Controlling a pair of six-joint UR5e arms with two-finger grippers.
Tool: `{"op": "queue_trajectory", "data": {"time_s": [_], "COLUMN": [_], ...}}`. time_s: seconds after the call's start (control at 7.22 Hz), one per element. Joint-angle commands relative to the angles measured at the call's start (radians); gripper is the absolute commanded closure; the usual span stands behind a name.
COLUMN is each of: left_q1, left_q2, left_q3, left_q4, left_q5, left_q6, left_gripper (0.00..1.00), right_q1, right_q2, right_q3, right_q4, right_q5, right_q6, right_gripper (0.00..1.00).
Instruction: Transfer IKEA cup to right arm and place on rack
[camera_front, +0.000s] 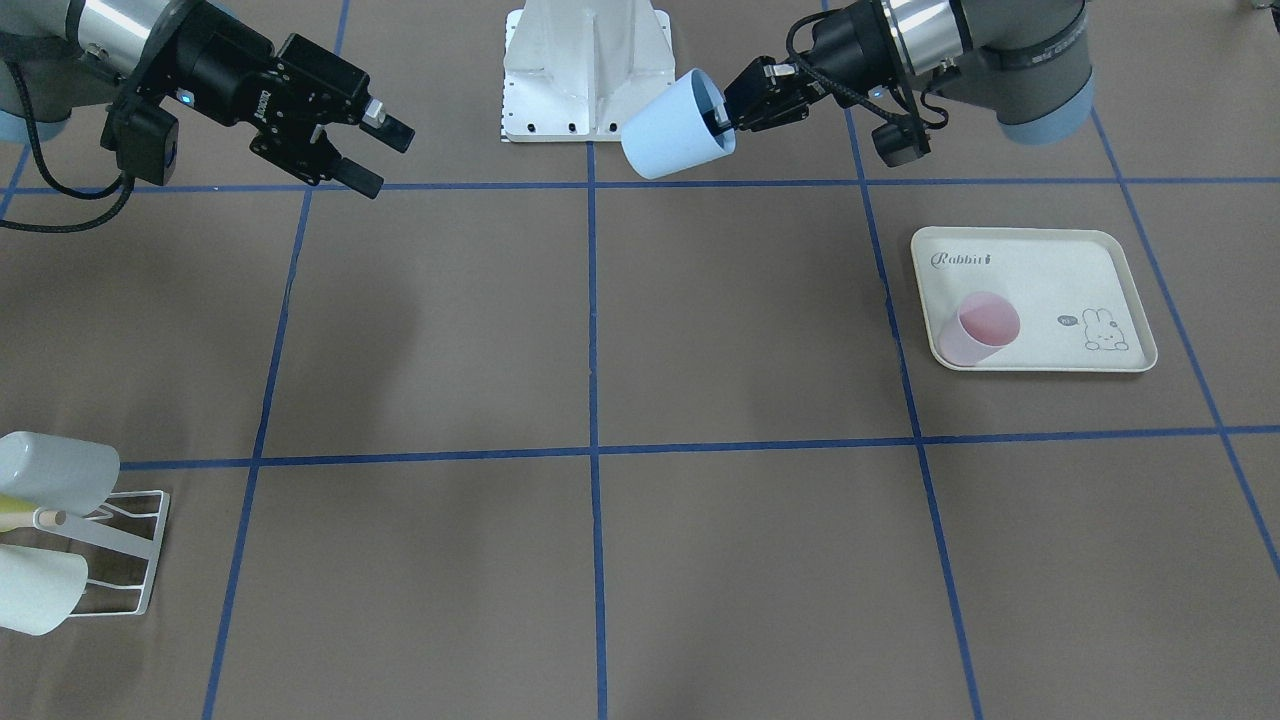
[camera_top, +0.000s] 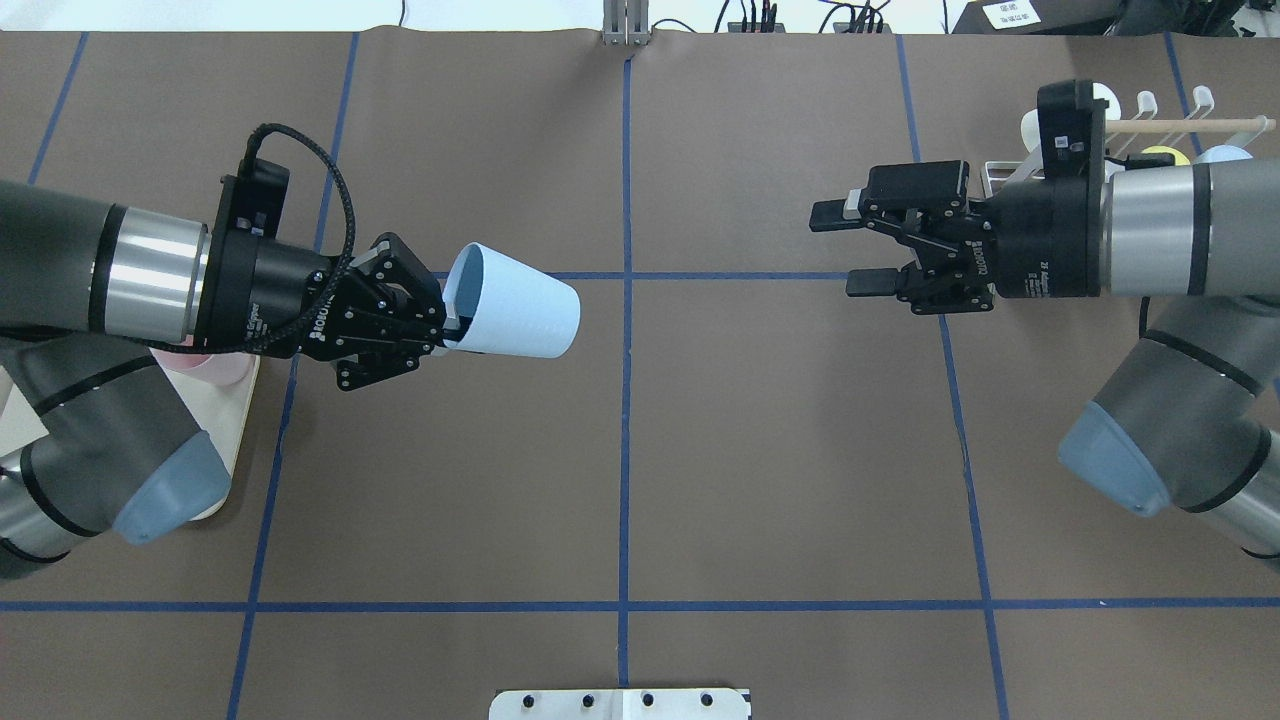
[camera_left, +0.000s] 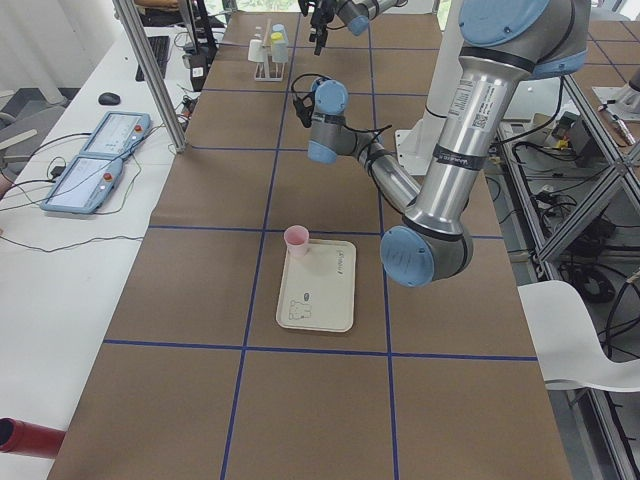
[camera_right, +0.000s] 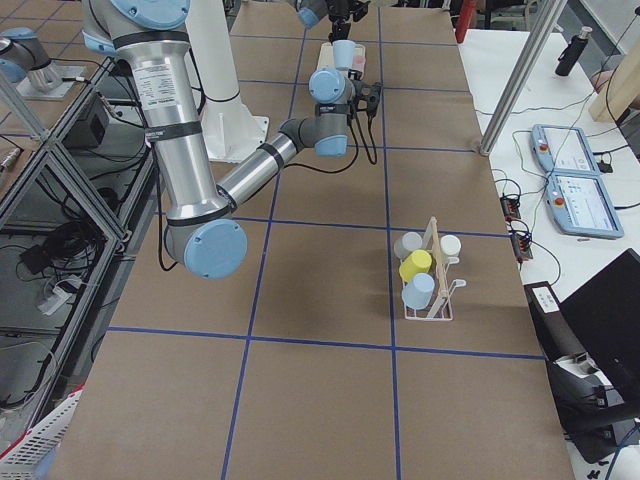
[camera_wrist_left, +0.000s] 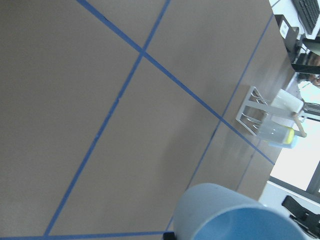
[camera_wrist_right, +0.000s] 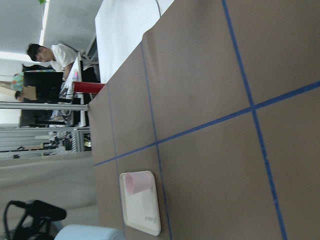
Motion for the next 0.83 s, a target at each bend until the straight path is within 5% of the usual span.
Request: {"op": "queue_trajectory", "data": {"time_s": [0.0,0.28,0.69], "left_q1": [0.101,0.176,0.213], "left_q2": [-0.009,-0.056,-0.085], "left_q3": [0.034,0.037,0.039], "left_q4": [-0.245,-0.331,-0.334], "left_q5": [0.17,0.319,0.37], "left_q6": [-0.142,-0.232,-0.246], "left_gripper": [1.0,1.0,1.0], "right_q1": [-0.077,-0.173,-0.228], "right_q2": [0.033,0.047,0.11], "right_q3": [-0.055,-0.058,-0.075], "right_q4": [0.21,0.318,0.429], "right_q5": [-0.078,-0.207,-0.272], "right_q6": [0.048,0.043,0.046], "right_gripper": [0.02,0.02,0.01]}}
